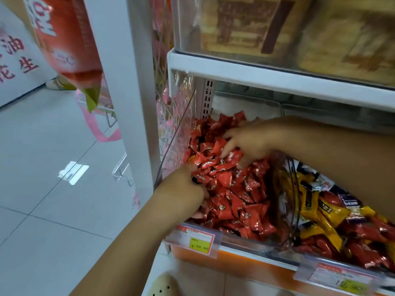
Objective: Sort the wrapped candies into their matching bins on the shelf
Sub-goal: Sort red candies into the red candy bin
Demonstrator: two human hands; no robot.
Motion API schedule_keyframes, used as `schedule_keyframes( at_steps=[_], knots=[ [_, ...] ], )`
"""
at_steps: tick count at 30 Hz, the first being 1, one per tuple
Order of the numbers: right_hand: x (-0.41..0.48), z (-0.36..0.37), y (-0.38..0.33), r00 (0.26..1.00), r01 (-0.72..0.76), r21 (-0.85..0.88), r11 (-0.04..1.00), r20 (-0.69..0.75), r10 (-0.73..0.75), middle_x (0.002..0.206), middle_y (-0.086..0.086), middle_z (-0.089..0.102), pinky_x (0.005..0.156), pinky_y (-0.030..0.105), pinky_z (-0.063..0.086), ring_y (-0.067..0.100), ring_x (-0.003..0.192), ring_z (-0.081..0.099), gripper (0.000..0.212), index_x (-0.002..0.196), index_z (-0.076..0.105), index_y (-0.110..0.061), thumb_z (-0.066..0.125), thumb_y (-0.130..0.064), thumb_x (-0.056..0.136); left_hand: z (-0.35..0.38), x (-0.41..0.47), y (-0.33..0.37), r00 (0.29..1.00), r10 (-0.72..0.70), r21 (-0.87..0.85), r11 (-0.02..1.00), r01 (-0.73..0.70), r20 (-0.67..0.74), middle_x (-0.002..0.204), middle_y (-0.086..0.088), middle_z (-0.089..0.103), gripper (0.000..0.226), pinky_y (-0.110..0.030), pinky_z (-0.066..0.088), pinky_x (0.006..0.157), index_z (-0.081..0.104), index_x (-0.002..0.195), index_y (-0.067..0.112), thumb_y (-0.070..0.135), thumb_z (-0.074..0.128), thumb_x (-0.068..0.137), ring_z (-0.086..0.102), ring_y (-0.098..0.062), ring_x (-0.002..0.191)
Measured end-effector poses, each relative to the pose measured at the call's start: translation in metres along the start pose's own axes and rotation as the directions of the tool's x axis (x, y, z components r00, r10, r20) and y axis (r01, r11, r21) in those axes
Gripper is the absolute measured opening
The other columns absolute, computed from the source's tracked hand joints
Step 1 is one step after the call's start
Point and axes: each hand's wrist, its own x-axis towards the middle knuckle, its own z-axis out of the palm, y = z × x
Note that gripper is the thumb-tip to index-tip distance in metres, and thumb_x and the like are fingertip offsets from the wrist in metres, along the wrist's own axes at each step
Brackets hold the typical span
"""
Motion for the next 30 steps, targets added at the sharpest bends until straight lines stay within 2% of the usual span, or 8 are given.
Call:
schedule_keyframes(
  at_steps=[6, 10, 15, 18, 23, 25, 27, 30],
  knots=[
    [-0.023, -0.007, 0.025, 0.996, -0.091, 0.091, 0.992, -0.004, 0.092, 0.149, -0.005, 0.037, 0.106, 0.037, 0.031, 0.022, 0.136, 0.034, 0.053, 0.135, 0.047, -0.041, 0.063, -0.049, 0.085, 0.001, 0.002, 0.000, 0.999, -0.039, -0.023, 0.999, 0.039, 0.017, 0.075, -0.005, 0.065, 0.055, -0.019, 0.049, 0.045, 0.042, 0.139, 0.022, -0.002, 0.048, 0.091, 0.055, -0.005, 0.040],
    [-0.008, -0.013, -0.002, 0.952, 0.149, 0.350, 0.925, -0.305, -0.038, 0.125, -0.003, 0.063, 0.092, 0.020, 0.041, 0.011, 0.108, 0.060, 0.027, 0.118, 0.065, -0.021, 0.060, -0.026, 0.093, 0.001, 0.001, 0.002, 0.999, -0.053, -0.022, 0.998, 0.054, 0.008, 0.080, -0.007, 0.067, 0.057, -0.021, 0.052, 0.047, 0.042, 0.140, 0.021, -0.002, 0.050, 0.089, 0.059, -0.010, 0.052],
    [0.029, -0.002, -0.042, 0.991, 0.041, 0.208, 0.977, 0.113, -0.066, 0.158, 0.004, 0.020, 0.110, 0.031, 0.031, 0.023, 0.140, 0.029, 0.108, 0.153, 0.003, -0.028, 0.077, -0.038, 0.075, 0.002, 0.003, 0.003, 0.997, -0.072, -0.010, 0.997, 0.071, -0.015, 0.075, -0.006, 0.065, 0.055, -0.018, 0.048, 0.044, 0.043, 0.140, 0.021, -0.001, 0.050, 0.090, 0.057, -0.004, 0.044],
    [0.039, 0.012, -0.053, 0.994, -0.011, 0.179, 0.984, 0.112, -0.009, 0.158, 0.009, 0.001, 0.108, 0.040, 0.037, 0.031, 0.140, 0.025, 0.121, 0.150, -0.014, -0.030, 0.079, -0.031, 0.073, 0.003, 0.004, 0.002, 0.998, -0.067, -0.023, 0.997, 0.067, -0.013, 0.079, -0.007, 0.068, 0.054, -0.022, 0.050, 0.046, 0.044, 0.138, 0.022, -0.001, 0.052, 0.090, 0.062, -0.010, 0.056],
    [0.045, 0.015, -0.049, 0.997, 0.062, 0.309, 0.949, -0.064, -0.045, 0.151, 0.009, 0.029, 0.095, 0.030, 0.042, 0.026, 0.129, 0.040, 0.092, 0.152, 0.011, -0.027, 0.069, -0.023, 0.081, 0.003, 0.003, 0.002, 0.998, -0.053, -0.018, 0.998, 0.053, -0.033, 0.078, -0.006, 0.067, 0.054, -0.022, 0.054, 0.048, 0.046, 0.137, 0.024, -0.002, 0.049, 0.090, 0.061, -0.009, 0.054],
    [0.044, 0.014, -0.040, 0.996, 0.075, 0.449, 0.891, -0.085, -0.042, 0.125, 0.001, 0.053, 0.076, 0.023, 0.044, 0.020, 0.110, 0.051, 0.070, 0.141, 0.039, -0.024, 0.071, -0.019, 0.079, 0.002, 0.003, 0.001, 0.999, -0.041, -0.025, 0.999, 0.040, -0.034, 0.074, -0.005, 0.066, 0.054, -0.023, 0.054, 0.049, 0.046, 0.138, 0.023, -0.001, 0.049, 0.090, 0.061, -0.009, 0.054],
    [0.039, 0.012, -0.030, 0.993, 0.076, 0.568, 0.820, -0.121, -0.008, 0.103, -0.007, 0.055, 0.061, 0.020, 0.039, 0.015, 0.096, 0.050, 0.052, 0.126, 0.053, -0.023, 0.071, -0.015, 0.078, 0.002, 0.002, 0.000, 0.999, -0.040, -0.030, 0.999, 0.039, -0.028, 0.075, -0.005, 0.065, 0.053, -0.022, 0.053, 0.048, 0.046, 0.138, 0.020, -0.002, 0.048, 0.090, 0.062, -0.011, 0.058],
    [0.029, 0.005, -0.005, 0.981, 0.053, 0.747, 0.663, -0.162, 0.104, 0.119, -0.006, 0.051, 0.071, 0.023, 0.040, 0.014, 0.094, 0.050, 0.051, 0.121, 0.058, -0.026, 0.073, -0.010, 0.075, 0.001, 0.004, -0.001, 0.999, -0.052, -0.040, 0.998, 0.052, -0.011, 0.078, -0.007, 0.066, 0.053, -0.023, 0.052, 0.048, 0.045, 0.138, 0.018, -0.003, 0.049, 0.089, 0.061, -0.014, 0.061]
  ],
)
